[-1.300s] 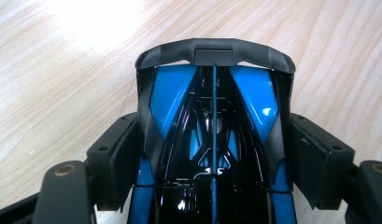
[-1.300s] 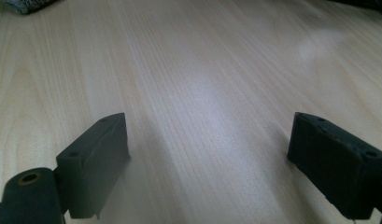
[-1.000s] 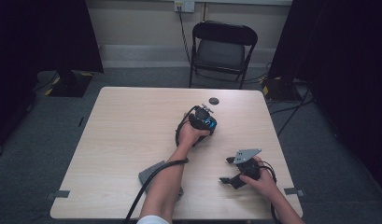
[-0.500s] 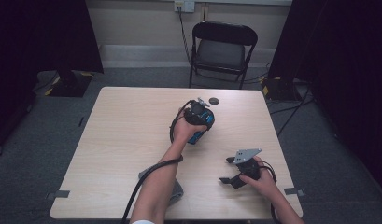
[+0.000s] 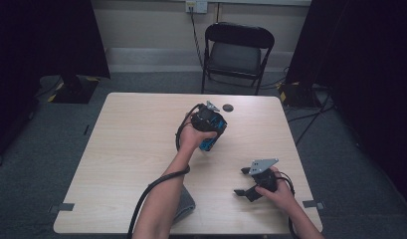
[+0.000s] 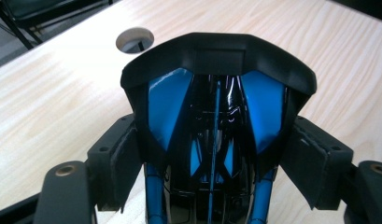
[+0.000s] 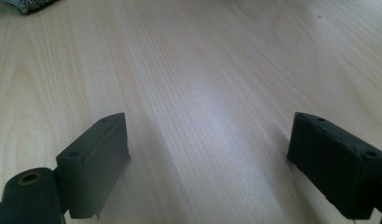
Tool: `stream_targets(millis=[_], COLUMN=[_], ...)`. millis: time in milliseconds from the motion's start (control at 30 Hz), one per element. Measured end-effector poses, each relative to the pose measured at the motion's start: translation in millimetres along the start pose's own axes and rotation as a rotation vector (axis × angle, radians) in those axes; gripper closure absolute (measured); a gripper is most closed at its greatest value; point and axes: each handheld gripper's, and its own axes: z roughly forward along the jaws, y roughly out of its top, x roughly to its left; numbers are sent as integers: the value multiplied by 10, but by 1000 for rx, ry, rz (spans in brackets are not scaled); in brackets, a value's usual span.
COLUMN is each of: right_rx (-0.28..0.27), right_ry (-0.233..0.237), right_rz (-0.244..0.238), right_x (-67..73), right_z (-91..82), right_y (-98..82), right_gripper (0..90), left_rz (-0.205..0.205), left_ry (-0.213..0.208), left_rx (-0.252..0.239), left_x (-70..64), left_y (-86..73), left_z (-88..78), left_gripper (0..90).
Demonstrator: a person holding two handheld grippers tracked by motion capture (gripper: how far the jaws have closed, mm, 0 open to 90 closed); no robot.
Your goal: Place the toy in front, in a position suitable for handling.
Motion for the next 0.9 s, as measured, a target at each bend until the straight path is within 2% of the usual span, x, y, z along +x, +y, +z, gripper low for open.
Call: stream_targets(millis=[333,567,733,900], right_rx=[-1,-1,-2,-1], right_ry=[-2,-2,-2,-2], right_rz=[1,1,4,2], right_x=[0,0,0,-1], right_z=[1,1,2,2], right_y=[0,0,0,0], right_gripper=[114,114,114,115], left_rz=[-1,-21,-29,-46], left_ry=[14,27,47,68], left_rx=[-35,-52,-47,-41], left_x=[39,130,207,319], left_y=[28,-3,-81,-231], left_z=[-170,-353,-489,-655], left_gripper=[254,254,253,253])
